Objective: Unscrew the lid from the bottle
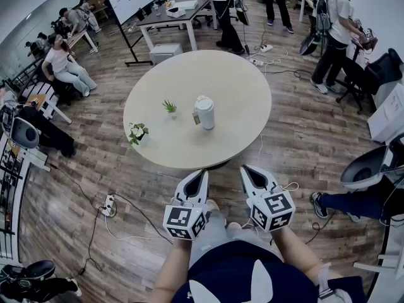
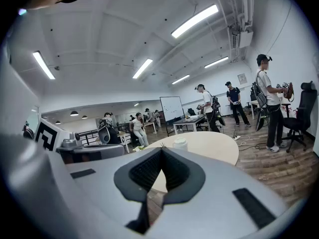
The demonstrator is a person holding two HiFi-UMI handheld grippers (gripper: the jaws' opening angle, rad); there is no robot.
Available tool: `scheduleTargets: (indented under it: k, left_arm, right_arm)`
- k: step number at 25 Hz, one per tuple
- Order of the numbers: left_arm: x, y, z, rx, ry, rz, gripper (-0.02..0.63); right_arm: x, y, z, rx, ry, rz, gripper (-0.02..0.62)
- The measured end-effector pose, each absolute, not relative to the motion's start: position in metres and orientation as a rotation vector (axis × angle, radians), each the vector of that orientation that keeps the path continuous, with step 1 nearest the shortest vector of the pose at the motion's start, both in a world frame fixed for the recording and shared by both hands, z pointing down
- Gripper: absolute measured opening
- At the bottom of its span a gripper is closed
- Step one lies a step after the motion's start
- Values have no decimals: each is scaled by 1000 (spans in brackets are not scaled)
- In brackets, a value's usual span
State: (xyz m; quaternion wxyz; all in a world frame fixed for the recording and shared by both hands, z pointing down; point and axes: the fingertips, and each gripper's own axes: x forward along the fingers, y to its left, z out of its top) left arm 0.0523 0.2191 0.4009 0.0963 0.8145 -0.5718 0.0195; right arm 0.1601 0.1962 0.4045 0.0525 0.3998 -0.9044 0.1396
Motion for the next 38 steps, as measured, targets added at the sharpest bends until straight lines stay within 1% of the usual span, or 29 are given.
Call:
scheduleTargets:
  k: [10, 24, 26, 27, 29, 30, 32, 35, 38]
  left_arm:
    - [38, 190, 394, 2429, -1703, 70, 23]
    - [-1, 113, 409, 2438, -1680, 162, 26]
    - [-7, 101, 411, 2440, -1666, 166, 33]
    - [-9, 94, 412, 2441, -1654, 165, 63]
    - [-13, 80, 415, 2446, -1630, 177, 187]
    - [-16, 74, 417, 2448, -1624, 192, 220]
    - [-21, 64, 422, 2456, -1617, 229, 257]
    - [-29, 50, 428, 2472, -1595, 281, 293]
    - [-39, 37, 436, 2477, -1579, 317, 305]
  right_arm:
    - [143, 171, 398, 1204, -2757, 430, 3]
    - [117, 94, 409, 1253, -2711, 456, 8]
    - [112, 82, 409, 1244, -2710, 469, 43]
    - [109, 76, 410, 1237, -2710, 476, 54]
    - [103, 64, 413, 1226, -2705, 490, 94]
    - [99, 58, 414, 1219, -2701, 497, 115]
    - [92, 48, 417, 1204, -2692, 509, 169]
    - [80, 34, 423, 1182, -2673, 526, 249]
    - [71, 19, 430, 1174, -2655, 551, 279]
